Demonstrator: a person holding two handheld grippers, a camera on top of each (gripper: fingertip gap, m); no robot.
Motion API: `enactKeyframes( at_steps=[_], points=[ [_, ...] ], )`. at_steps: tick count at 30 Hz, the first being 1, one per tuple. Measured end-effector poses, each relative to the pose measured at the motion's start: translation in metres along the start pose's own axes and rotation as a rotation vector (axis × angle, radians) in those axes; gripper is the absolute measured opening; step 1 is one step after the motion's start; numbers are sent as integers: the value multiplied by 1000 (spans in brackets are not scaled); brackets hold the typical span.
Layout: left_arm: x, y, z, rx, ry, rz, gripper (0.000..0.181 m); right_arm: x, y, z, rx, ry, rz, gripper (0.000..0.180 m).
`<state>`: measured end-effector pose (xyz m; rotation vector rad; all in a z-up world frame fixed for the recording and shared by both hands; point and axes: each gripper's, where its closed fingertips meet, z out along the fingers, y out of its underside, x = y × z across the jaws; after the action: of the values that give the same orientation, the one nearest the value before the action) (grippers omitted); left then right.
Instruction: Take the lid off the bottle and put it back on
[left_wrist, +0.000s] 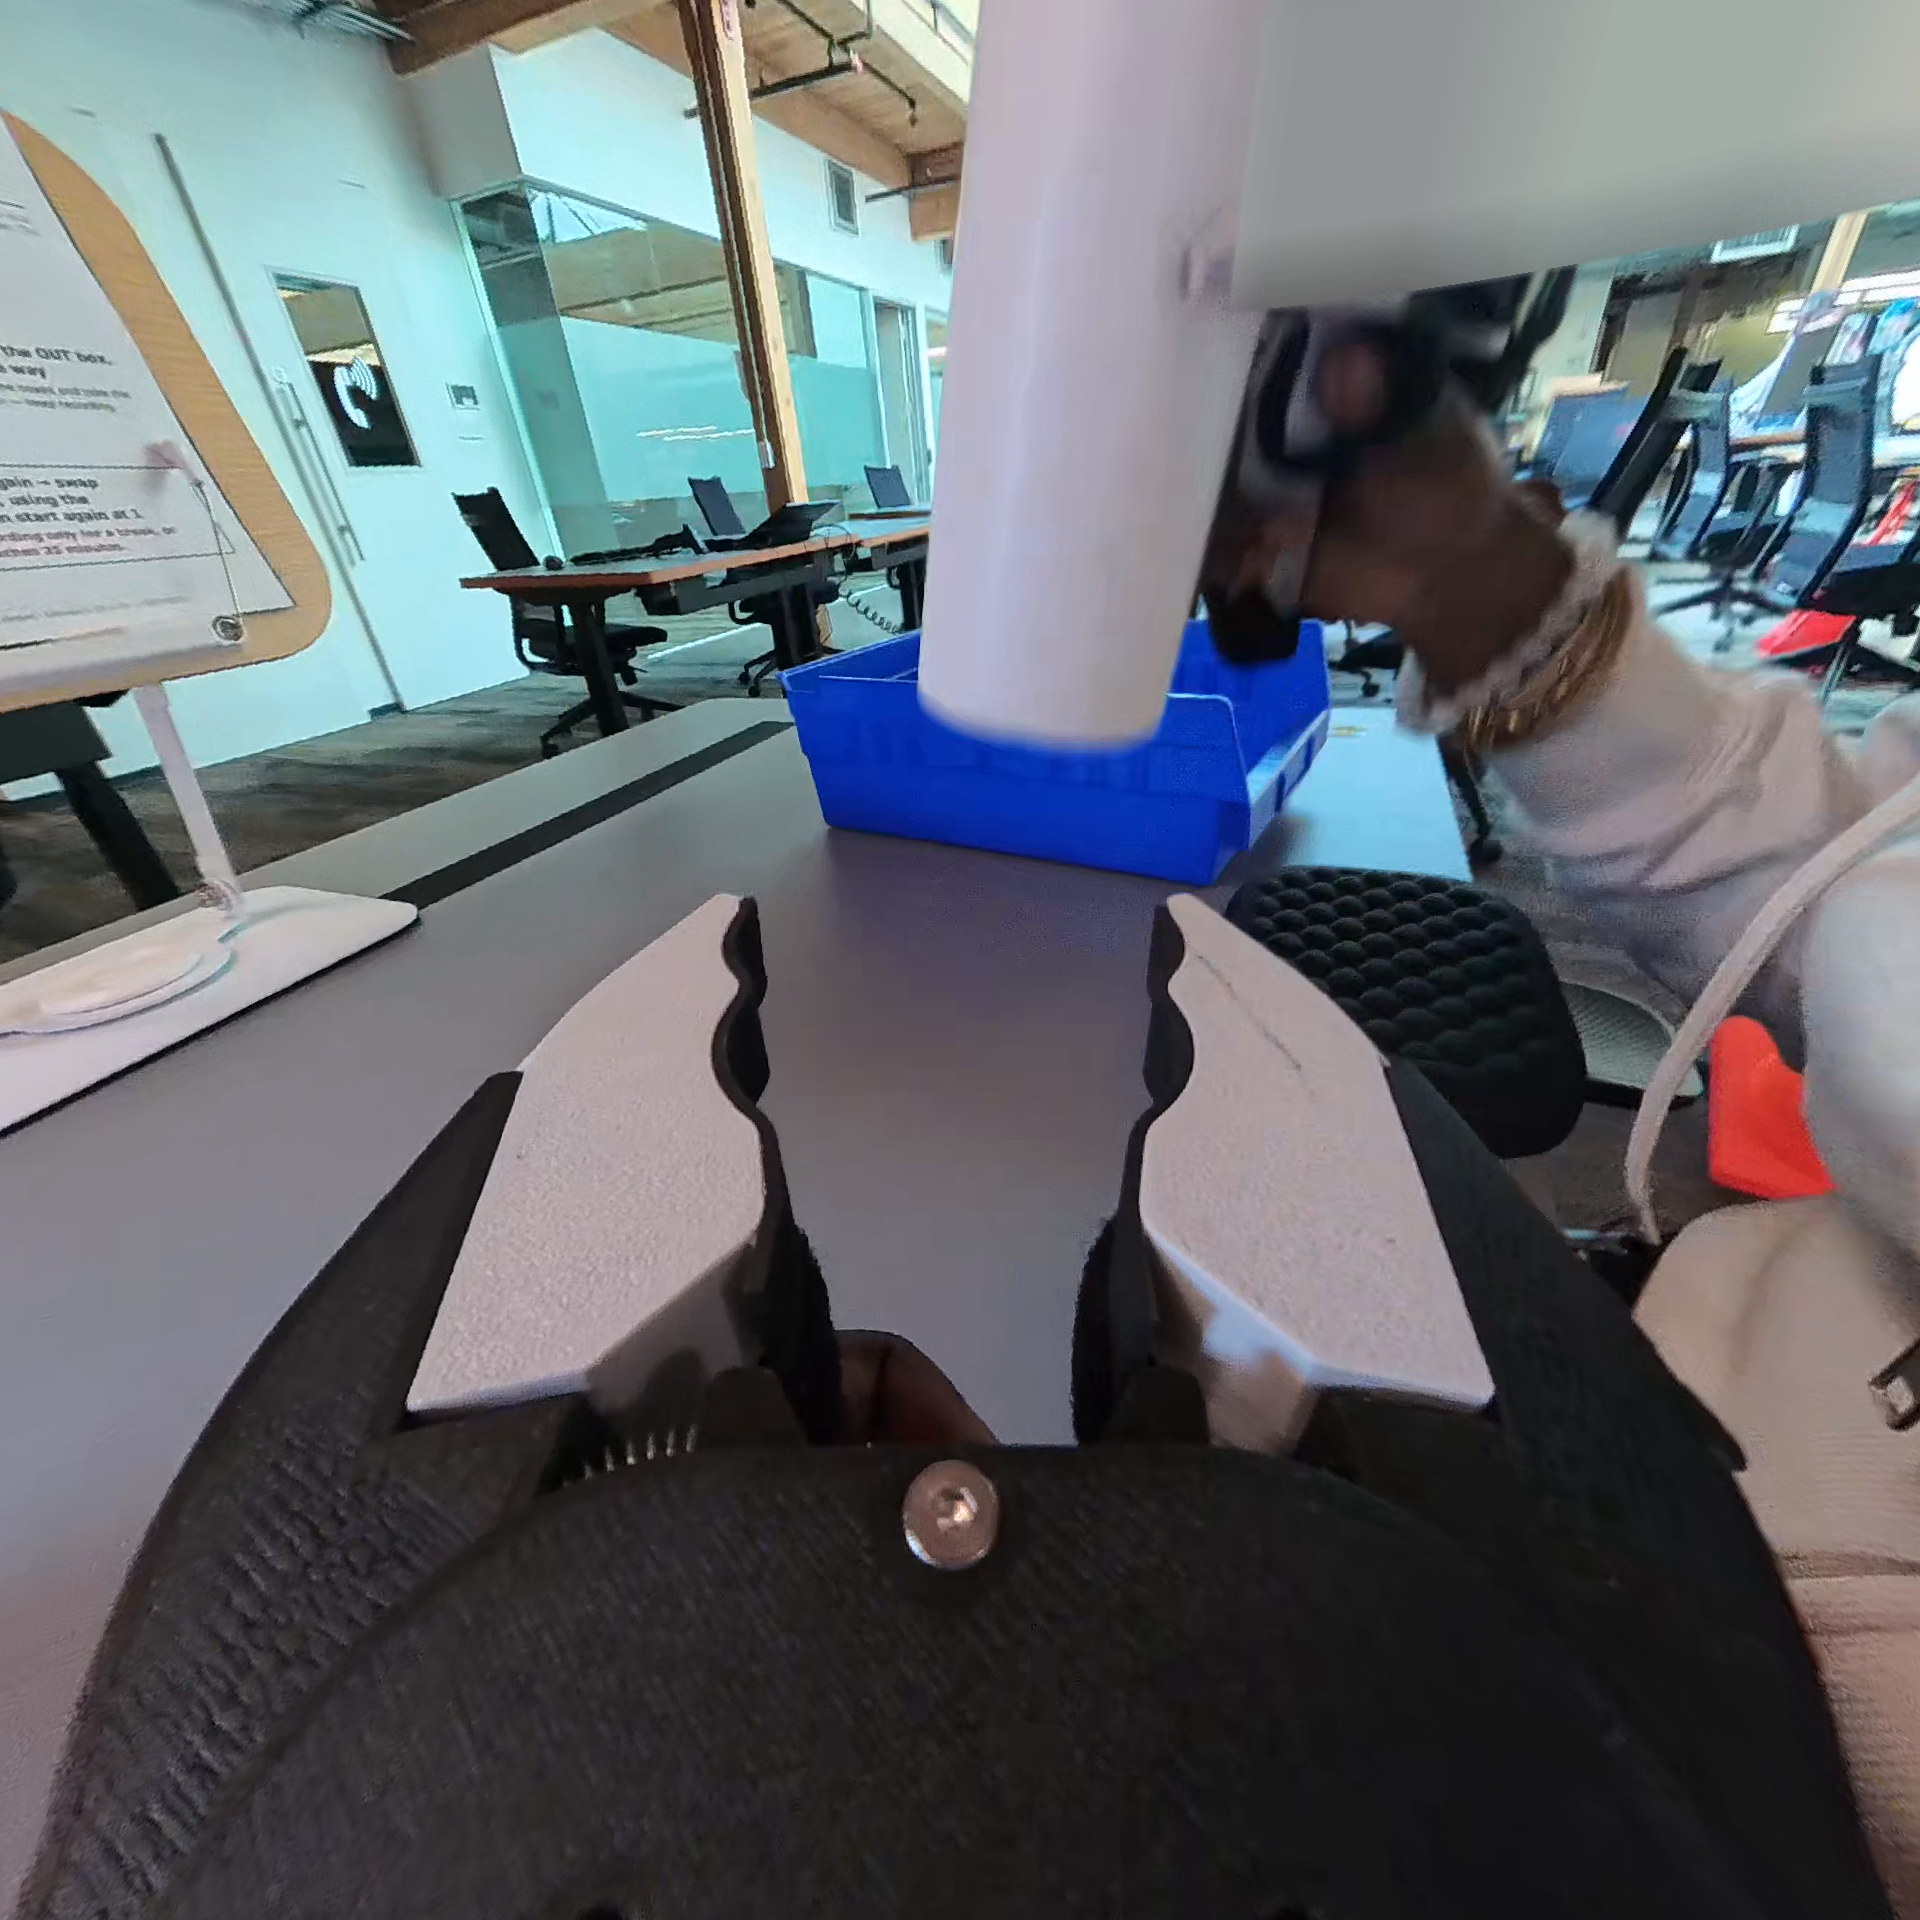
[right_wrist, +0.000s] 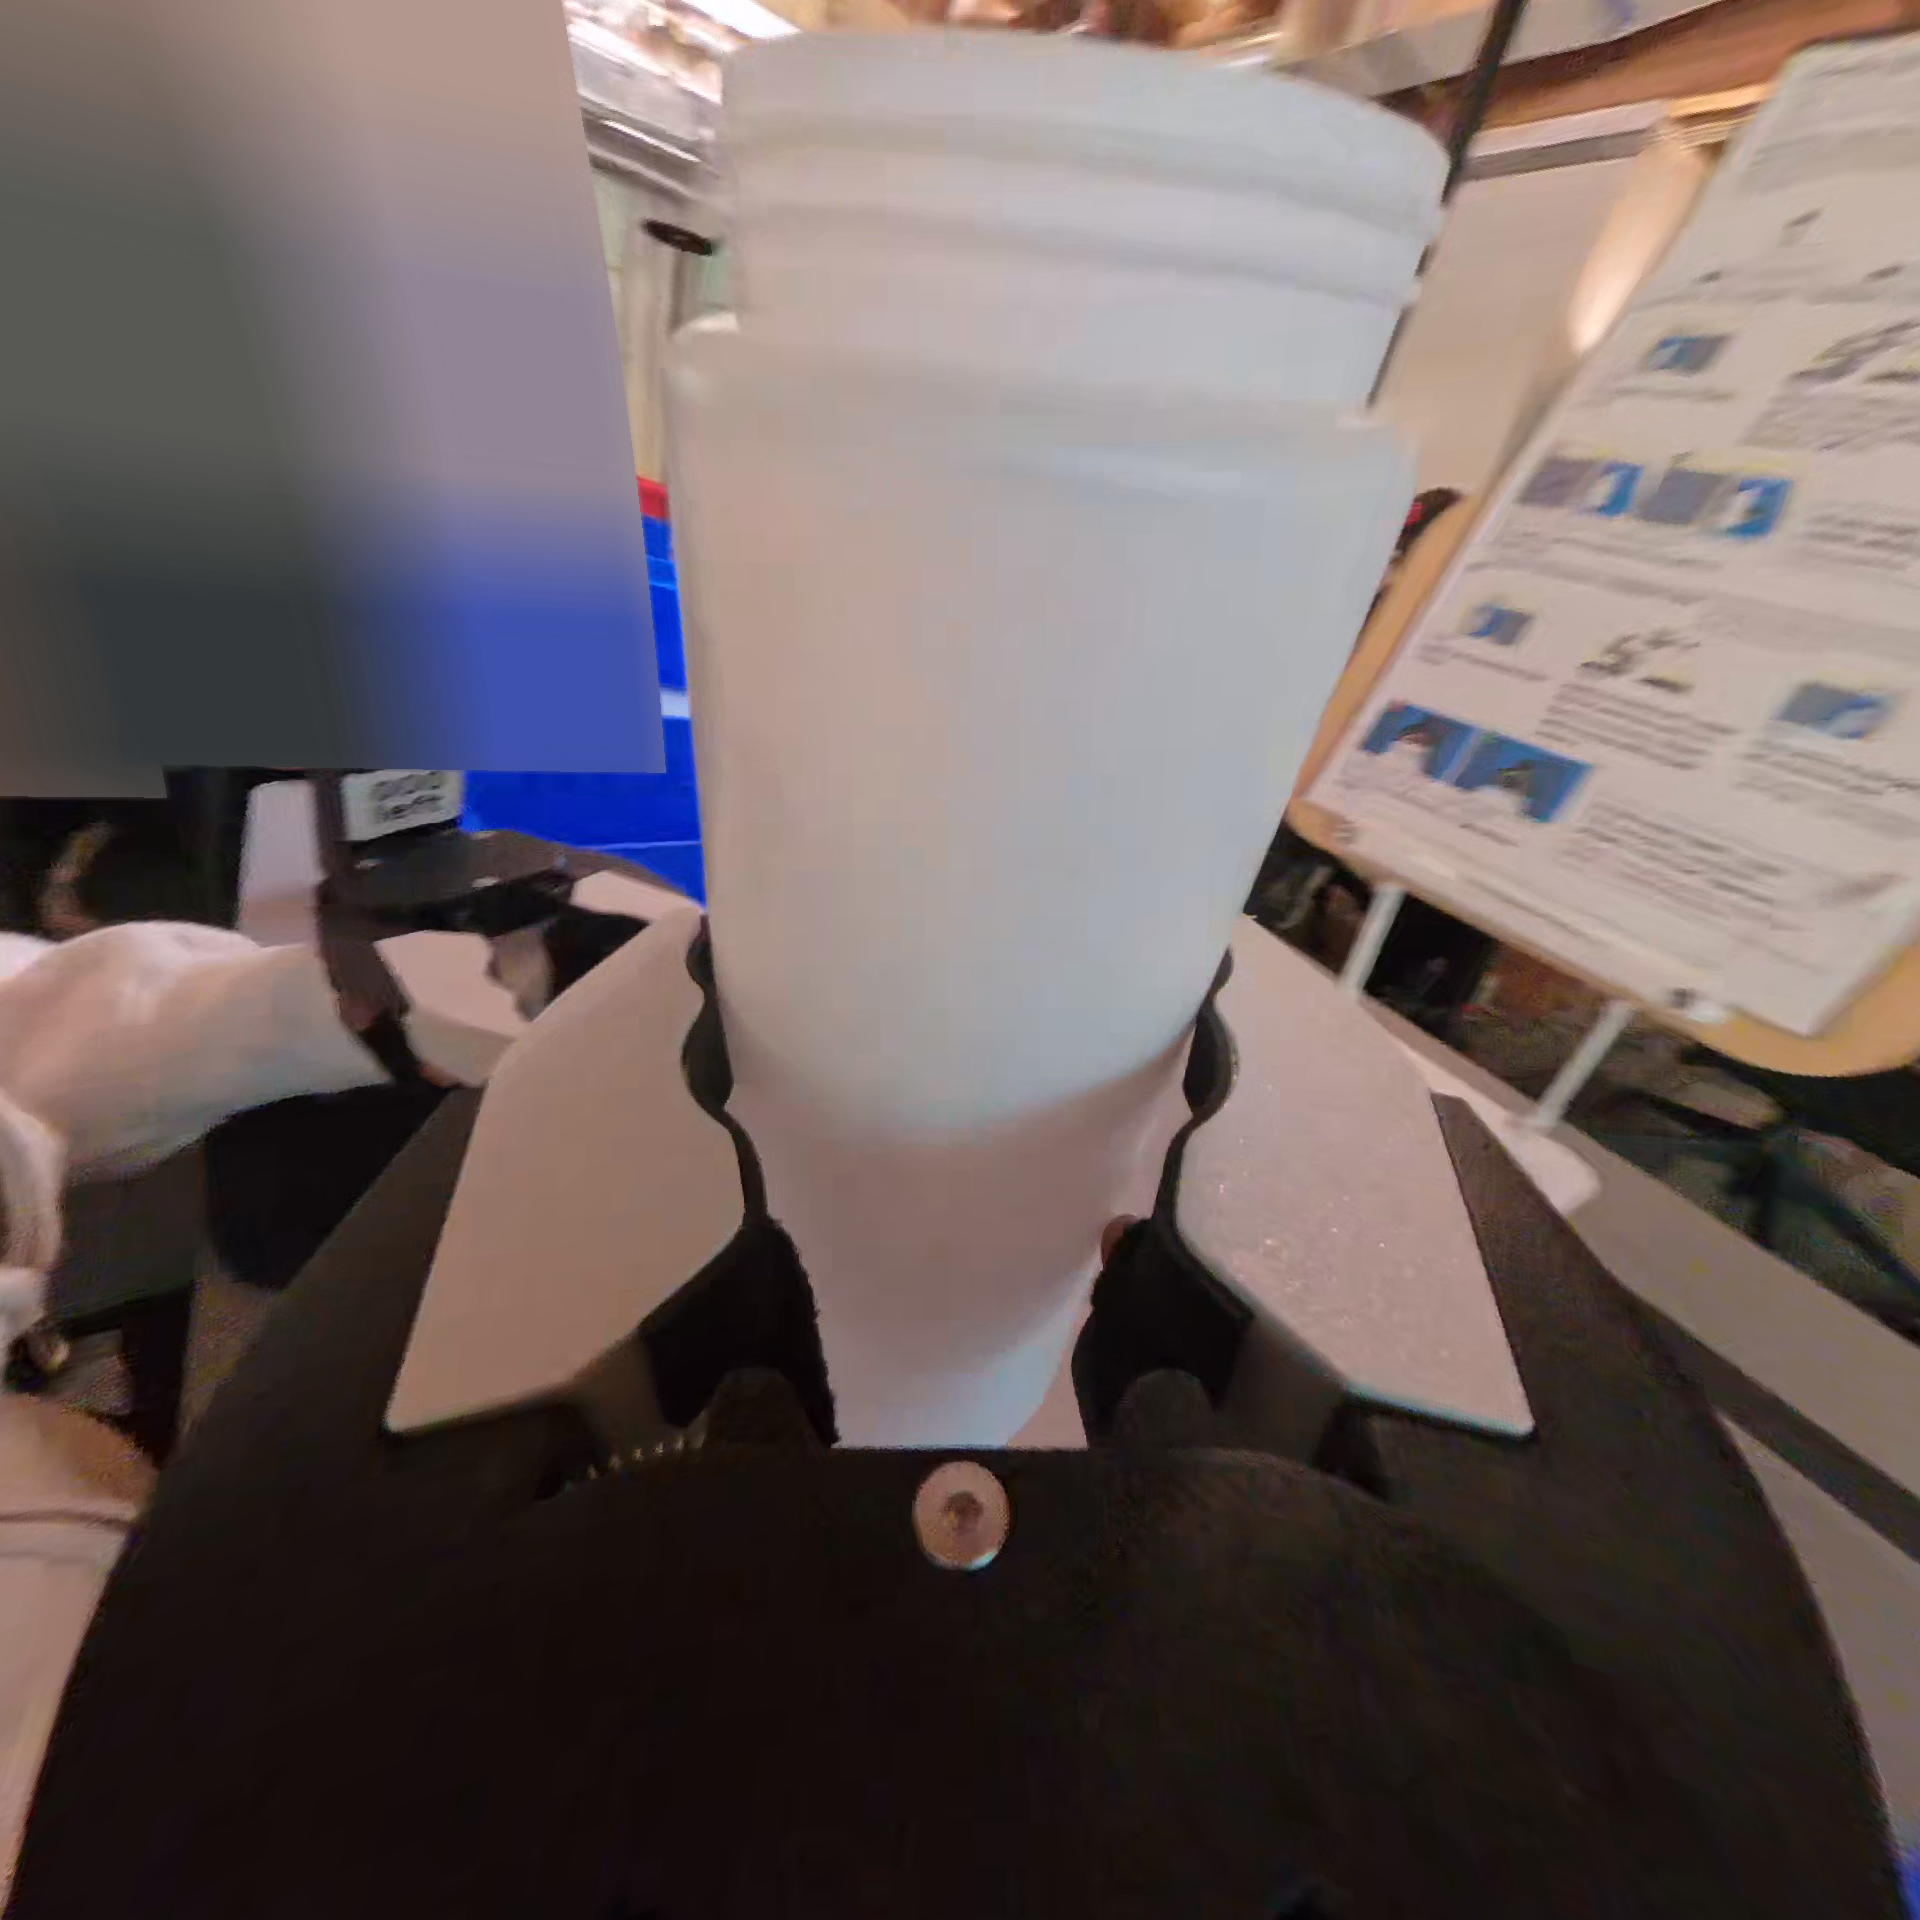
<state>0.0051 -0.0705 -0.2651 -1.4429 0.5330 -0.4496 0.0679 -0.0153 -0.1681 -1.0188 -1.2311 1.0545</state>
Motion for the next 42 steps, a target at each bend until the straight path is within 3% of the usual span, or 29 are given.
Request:
enactKeyframes(
  at_steps=[4,8,12,17,20,26,32,38,42],
  points=[
    [2,6,3,-52,-30,66,72,85,-22,-72,-159,352,-21,88],
    [2,9,2,-107,-80,85,73,144,37,-138,-490,574,128,88],
    [-1,12,-6,-189,-151,56,74,164,108,-169,-732,595,345,88],
    [2,8,-21,-272,-197,110,77,165,173,-184,-957,505,544,88],
    [3,4,-31,-295,-215,126,77,168,183,-176,-924,449,662,85],
    [-11,-4,-54,-321,-328,149,78,182,209,-183,-1003,499,668,71],
    [-46,-14,-94,-358,-592,165,80,187,166,-181,-781,605,543,78],
    [-89,15,-152,-514,-862,156,80,116,105,-169,-534,517,528,86],
    [-96,44,-168,-592,-894,47,80,79,138,-171,-745,502,506,91]
  ],
)
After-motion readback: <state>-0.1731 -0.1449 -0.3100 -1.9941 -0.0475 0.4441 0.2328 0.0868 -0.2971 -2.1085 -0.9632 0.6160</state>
